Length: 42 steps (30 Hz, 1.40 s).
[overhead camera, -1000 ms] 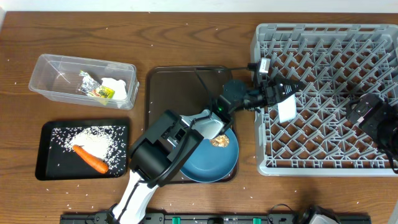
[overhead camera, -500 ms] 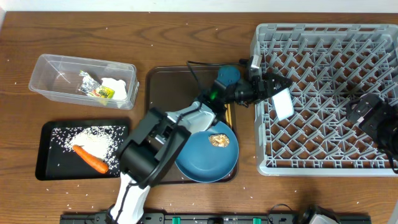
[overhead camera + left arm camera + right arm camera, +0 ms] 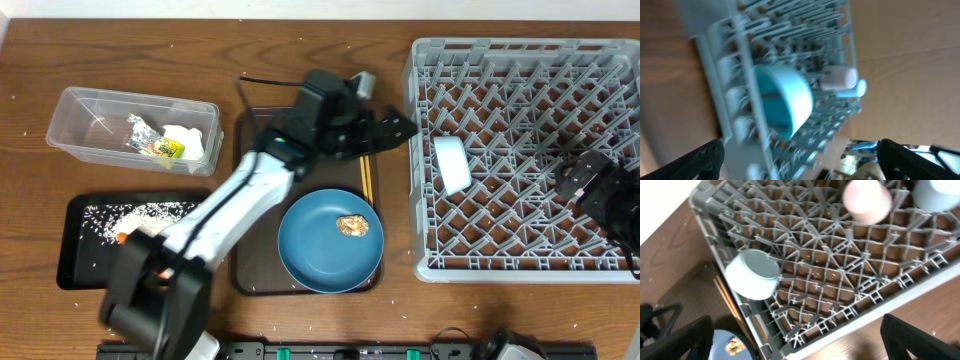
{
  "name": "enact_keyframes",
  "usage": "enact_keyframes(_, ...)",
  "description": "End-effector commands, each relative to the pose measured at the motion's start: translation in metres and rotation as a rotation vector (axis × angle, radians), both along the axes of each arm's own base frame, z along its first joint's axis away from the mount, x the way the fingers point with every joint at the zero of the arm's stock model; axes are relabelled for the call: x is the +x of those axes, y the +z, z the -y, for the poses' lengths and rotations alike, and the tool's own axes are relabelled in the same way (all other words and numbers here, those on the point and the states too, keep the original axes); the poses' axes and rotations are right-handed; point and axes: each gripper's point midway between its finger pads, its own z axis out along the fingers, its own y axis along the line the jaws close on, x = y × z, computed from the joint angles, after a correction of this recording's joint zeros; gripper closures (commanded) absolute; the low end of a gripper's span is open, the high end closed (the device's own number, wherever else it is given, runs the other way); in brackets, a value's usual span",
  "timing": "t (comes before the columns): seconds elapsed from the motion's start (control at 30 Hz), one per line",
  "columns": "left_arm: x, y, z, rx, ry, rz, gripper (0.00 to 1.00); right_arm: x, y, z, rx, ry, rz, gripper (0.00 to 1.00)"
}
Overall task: Sort waste into correct bins and load items into the dishwasher rack
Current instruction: 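Release the bowl and move the left gripper to the blue plate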
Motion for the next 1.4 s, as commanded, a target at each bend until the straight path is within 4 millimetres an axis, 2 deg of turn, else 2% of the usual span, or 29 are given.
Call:
enact_keyframes(0.0,-0.007,0.013,-0.031,0.1,-0.046,0.14,0.02,0.005,0.007,-0.019,0.026,0.161,0.054,0.01)
enact_keyframes(0.13,-0.033,0.003,-0.076,0.276,-0.069,0.127,0.02,0.009,0.014,-0.043,0.083,0.302,0.109,0.06)
enact_keyframes(0.2,-0.05,-0.006,-0.098,0.392,-0.091,0.115,0.02,0.008,0.013,-0.051,0.094,0.335,0.108,0.07)
enact_keyframes(0.23,-0.061,-0.015,-0.115,0.489,-0.087,0.09,0.02,0.008,0.013,-0.055,0.093,0.356,0.103,0.08)
enact_keyframes(0.37,-0.087,-0.032,-0.143,0.66,-0.118,0.024,0.02,0.008,0.011,-0.068,0.098,0.408,0.096,0.08)
enact_keyframes(0.57,-0.128,-0.054,-0.141,0.721,-0.267,-0.04,0.02,0.01,0.006,-0.083,0.114,0.469,0.074,0.09)
enact_keyframes(0.67,-0.143,-0.057,-0.132,0.738,-0.368,-0.004,0.02,0.011,0.001,-0.088,0.127,0.491,0.046,0.1)
enact_keyframes(0.73,-0.149,-0.06,-0.127,0.771,-0.414,0.032,0.08,0.012,-0.002,-0.092,0.134,0.506,0.032,0.11)
enact_keyframes(0.8,-0.159,-0.064,-0.123,0.804,-0.457,0.047,0.2,0.014,-0.004,-0.095,0.14,0.521,0.02,0.11)
enact_keyframes(0.83,-0.164,-0.066,-0.12,0.809,-0.479,0.049,0.22,0.015,-0.005,-0.096,0.143,0.525,0.015,0.11)
enact_keyframes(0.9,-0.178,-0.071,-0.113,0.827,-0.534,0.059,0.22,0.017,-0.008,-0.096,0.148,0.528,0.004,0.12)
enact_keyframes(1.13,-0.209,-0.097,-0.115,0.951,-0.658,0.106,0.22,0.019,-0.011,-0.096,0.156,0.527,-0.009,0.12)
enact_keyframes(1.23,-0.208,-0.106,-0.128,1.061,-0.637,0.127,0.22,0.019,-0.012,-0.096,0.157,0.526,-0.012,0.12)
enact_keyframes(1.37,-0.186,-0.106,-0.143,1.14,-0.448,0.095,0.22,0.018,-0.013,-0.093,0.145,0.519,-0.019,0.11)
